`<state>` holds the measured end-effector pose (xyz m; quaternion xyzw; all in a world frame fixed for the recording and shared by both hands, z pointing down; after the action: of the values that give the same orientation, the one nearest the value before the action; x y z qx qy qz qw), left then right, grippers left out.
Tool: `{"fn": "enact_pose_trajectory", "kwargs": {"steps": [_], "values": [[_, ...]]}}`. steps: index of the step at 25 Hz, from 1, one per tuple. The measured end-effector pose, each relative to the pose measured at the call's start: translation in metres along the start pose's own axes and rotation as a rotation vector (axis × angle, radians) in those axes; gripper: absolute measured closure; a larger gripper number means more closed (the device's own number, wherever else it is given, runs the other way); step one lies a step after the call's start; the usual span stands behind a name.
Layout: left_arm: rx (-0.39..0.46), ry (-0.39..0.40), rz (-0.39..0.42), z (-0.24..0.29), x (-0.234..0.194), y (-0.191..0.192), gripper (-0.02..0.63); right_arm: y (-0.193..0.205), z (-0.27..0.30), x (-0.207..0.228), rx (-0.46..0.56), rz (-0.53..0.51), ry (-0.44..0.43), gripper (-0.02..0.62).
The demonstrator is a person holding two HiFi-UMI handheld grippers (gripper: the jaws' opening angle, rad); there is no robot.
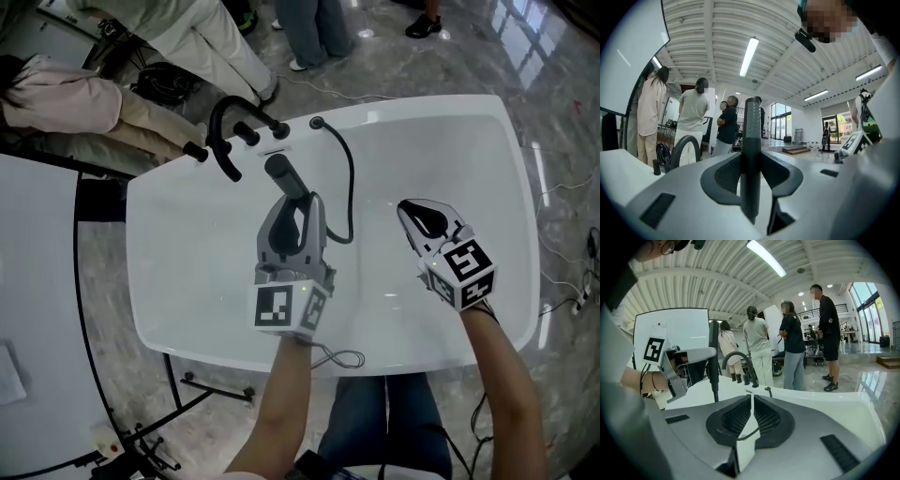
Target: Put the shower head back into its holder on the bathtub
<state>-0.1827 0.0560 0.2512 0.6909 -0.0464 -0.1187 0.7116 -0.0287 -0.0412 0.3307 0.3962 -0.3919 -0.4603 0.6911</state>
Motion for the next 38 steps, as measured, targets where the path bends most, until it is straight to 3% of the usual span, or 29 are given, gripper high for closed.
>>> {"fn": "enact_pose_trajectory", "kwargs": {"steps": [8, 17, 38], "values": [[0.066, -0.015, 0.016, 0.006, -0.008, -0.062, 0.48, -0.041, -0.01, -0.004, 0.048, 0.037, 0.042, 0.588], [0.119, 0.006, -0.033, 0.017, -0.034, -0.109, 0.48, -0.069, -0.011, -0.01, 0.085, 0.046, 0.11, 0.588], [0.276, 0.022, 0.0, 0.002, -0.062, -0.232, 0.48, -0.126, -0.032, -0.041, 0.131, 0.044, 0.184, 0.588]]}}
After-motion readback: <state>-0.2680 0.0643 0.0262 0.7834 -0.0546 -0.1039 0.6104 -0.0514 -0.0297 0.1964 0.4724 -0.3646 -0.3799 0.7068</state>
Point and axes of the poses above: the fingertips, and each gripper's own axes: z forward along the fingers, x to its right, y out of its underside, the point moved 4 cm from there along -z, backward along the fingers
